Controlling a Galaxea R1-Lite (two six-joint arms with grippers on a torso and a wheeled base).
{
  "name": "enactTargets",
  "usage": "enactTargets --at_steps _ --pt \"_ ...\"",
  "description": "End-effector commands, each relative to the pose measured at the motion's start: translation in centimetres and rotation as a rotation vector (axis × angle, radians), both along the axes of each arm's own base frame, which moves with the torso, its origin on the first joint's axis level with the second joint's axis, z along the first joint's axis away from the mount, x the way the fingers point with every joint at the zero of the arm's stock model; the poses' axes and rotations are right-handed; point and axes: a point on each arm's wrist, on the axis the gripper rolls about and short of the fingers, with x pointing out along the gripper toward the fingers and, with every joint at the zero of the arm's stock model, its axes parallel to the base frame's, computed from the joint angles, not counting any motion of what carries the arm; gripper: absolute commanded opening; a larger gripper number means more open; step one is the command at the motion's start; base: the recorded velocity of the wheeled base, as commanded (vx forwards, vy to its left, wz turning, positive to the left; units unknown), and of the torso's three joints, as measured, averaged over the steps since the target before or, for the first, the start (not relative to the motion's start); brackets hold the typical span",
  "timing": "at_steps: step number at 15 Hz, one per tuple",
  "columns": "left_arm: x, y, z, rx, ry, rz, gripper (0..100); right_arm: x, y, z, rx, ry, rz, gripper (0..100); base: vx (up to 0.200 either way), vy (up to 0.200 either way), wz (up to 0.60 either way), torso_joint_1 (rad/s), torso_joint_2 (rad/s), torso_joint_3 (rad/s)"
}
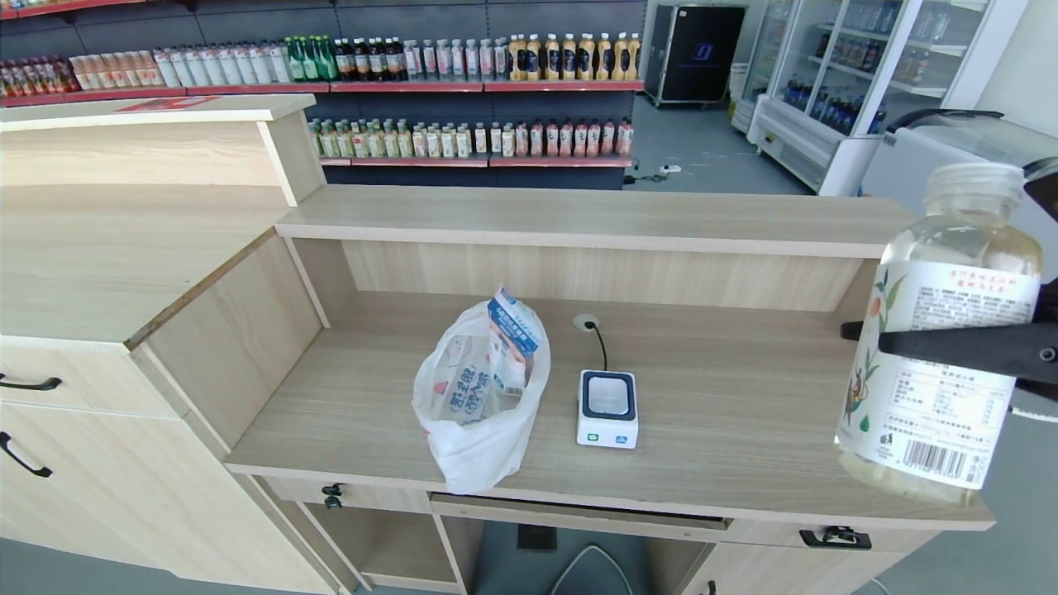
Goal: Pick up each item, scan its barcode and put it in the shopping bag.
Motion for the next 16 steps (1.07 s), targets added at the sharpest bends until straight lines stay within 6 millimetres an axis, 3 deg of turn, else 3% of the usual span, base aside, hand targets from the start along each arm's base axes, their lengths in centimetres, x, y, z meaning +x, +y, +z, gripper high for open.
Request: enactTargets --at_steps 1,5,8,16 --pt "0.0 0.0 0.0 0.000 -0.001 0.000 100 0.3 0.2 -0.6 -0.006 0.013 0.014 0 0.000 0.000 0.00 0.000 0.00 0.000" --pt "0.0 0.0 0.0 0.000 -0.001 0.000 100 0.5 0.9 0.2 0.029 0.071 0.040 0 0.000 0.000 0.00 0.000 0.00 0.000" --pt "0.0 0.0 0.0 -0.002 -0.001 0.000 100 -0.4 1.0 2.5 0.109 0.121 0.150 0 0.000 0.000 0.00 0.000 0.00 0.000" --pt "0.0 0.0 0.0 0.000 -0.001 0.000 100 -1.3 2.8 2.9 0.098 0.039 0.283 0 0.000 0.000 0.00 0.000 0.00 0.000"
